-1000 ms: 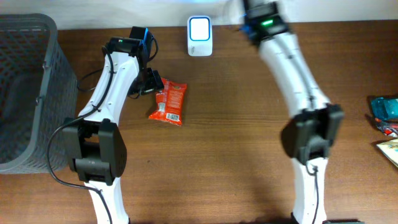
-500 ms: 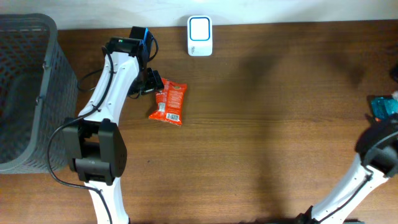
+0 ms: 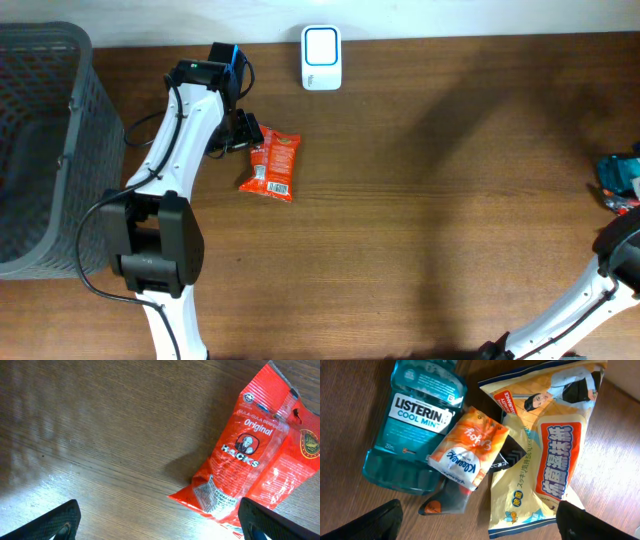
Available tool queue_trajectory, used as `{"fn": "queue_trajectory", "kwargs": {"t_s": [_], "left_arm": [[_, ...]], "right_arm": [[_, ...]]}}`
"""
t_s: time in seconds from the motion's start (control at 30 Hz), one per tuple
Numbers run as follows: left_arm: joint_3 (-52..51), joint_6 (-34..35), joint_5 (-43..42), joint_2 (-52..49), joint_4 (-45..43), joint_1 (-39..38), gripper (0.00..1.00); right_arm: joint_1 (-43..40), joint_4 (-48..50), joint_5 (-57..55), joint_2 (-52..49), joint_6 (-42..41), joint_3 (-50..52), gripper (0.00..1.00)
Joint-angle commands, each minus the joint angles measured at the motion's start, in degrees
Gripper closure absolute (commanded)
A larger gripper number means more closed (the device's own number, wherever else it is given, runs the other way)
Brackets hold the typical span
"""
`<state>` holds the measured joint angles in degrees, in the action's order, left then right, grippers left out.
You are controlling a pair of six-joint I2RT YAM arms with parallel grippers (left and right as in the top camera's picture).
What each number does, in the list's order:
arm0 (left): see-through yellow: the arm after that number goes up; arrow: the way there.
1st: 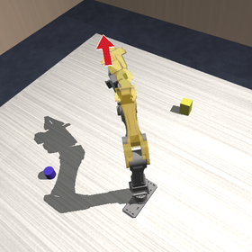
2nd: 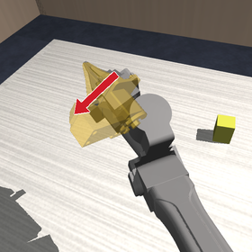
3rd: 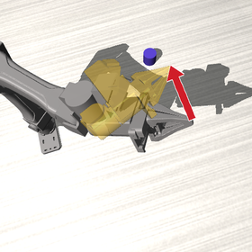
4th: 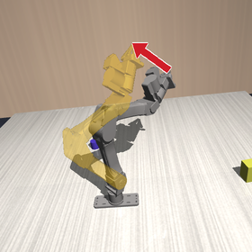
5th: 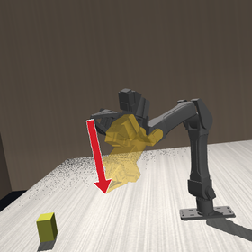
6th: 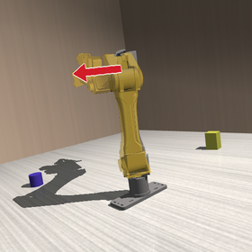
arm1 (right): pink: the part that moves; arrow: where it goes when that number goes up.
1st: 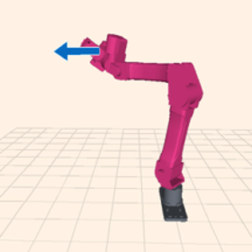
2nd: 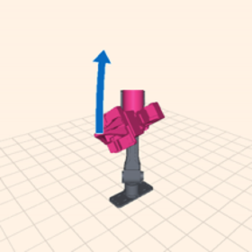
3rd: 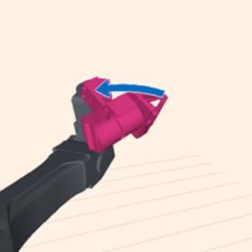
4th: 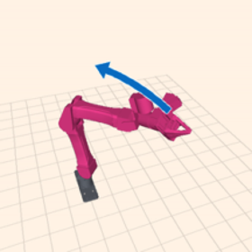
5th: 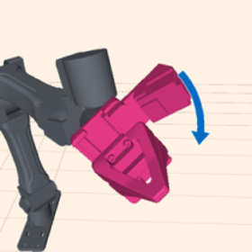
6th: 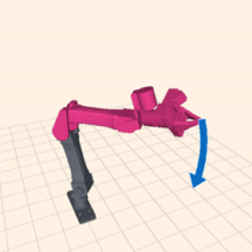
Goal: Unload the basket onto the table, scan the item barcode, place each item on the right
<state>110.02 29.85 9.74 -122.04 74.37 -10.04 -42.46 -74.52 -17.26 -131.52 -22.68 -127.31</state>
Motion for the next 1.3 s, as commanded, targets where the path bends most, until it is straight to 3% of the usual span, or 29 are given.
{"fn": "queue_trajectory", "kwargs": {"t_s": [0.0, 0.07, 0.17, 0.23, 0.33, 0.47, 0.57, 0.73, 0.83, 0.93, 1.0, 1.1, 1.17, 1.23, 1.27], "left_arm": [[-0.1, 0.5, 0.8, 1.0, 0.1, 0.0, 0.01], [-0.1, 0.5, 0.8, 1.0, 0.1, 0.0, 0.01], [-0.1, 0.5, 0.8, 1.0, 0.1, 0.0, 0.01], [-0.1, 0.5, 0.8, 1.0, 0.1, 0.0, 0.01], [-0.1, 0.5, 0.8, 1.0, 0.1, 0.0, 0.01], [-0.1, 0.5, 0.7, 1.0, 0.1, 0.0, 0.01], [-0.1, 0.5, 0.8, 1.0, 0.1, 0.0, 0.01], [-0.1, 0.5, 0.3, 1.0, 0.1, 0.0, 0.01], [-0.1, 0.5, -12.2, 1.0, 2.3, 0.0, 0.01], [-0.5, -2.6, -13.2, 1.0, 0.5, -0.7, 0.01], [-2.9, -10.8, -18.6, 0.9, -2.3, -1.9, 0.15], [-7.6, -15.4, -22.0, 0.9, -4.9, -2.8, 0.16], [-12.7, -20.7, -21.8, 0.9, -13.1, -2.6, 0.20], [-15.8, -21.0, -21.1, 0.8, -18.6, -1.6, 0.21], [-17.1, -21.0, -20.6, 0.8, -20.5, -1.0, 0.29]], "right_arm": [[0.1, -0.9, 0.6, 1.5, -0.3, 0.3, 0.03], [1.0, -0.7, 11.5, 2.8, 0.7, 0.2, 0.01], [4.5, -0.4, 52.7, 3.1, 17.2, 0.3, 0.01], [10.7, -2.0, 61.2, 3.1, 24.0, 0.3, 0.01], [22.0, -5.7, 58.8, 2.8, 28.9, 0.7, 0.01], [39.5, -4.1, 53.5, 2.7, 28.9, 3.3, 0.01], [47.0, -4.1, 50.7, 2.8, 28.2, 3.3, 0.01], [46.6, -2.7, 31.2, 2.8, 27.8, 3.3, 0.01], [44.0, -2.8, 21.9, 2.8, 27.8, 3.3, 0.01], [42.6, -2.8, 21.5, 2.8, 27.8, 3.3, 0.01], [42.1, -2.6, 21.5, 2.8, 27.8, 3.3, 0.01], [42.1, -2.6, 21.5, 2.8, 27.8, 3.3, 0.01], [42.1, -2.6, 21.5, 2.8, 27.8, 3.3, 0.01], [42.1, -2.6, 21.5, 2.8, 27.8, 3.3, 0.01], [42.1, -2.6, 21.5, 2.8, 27.8, 3.3, 0.01]]}}
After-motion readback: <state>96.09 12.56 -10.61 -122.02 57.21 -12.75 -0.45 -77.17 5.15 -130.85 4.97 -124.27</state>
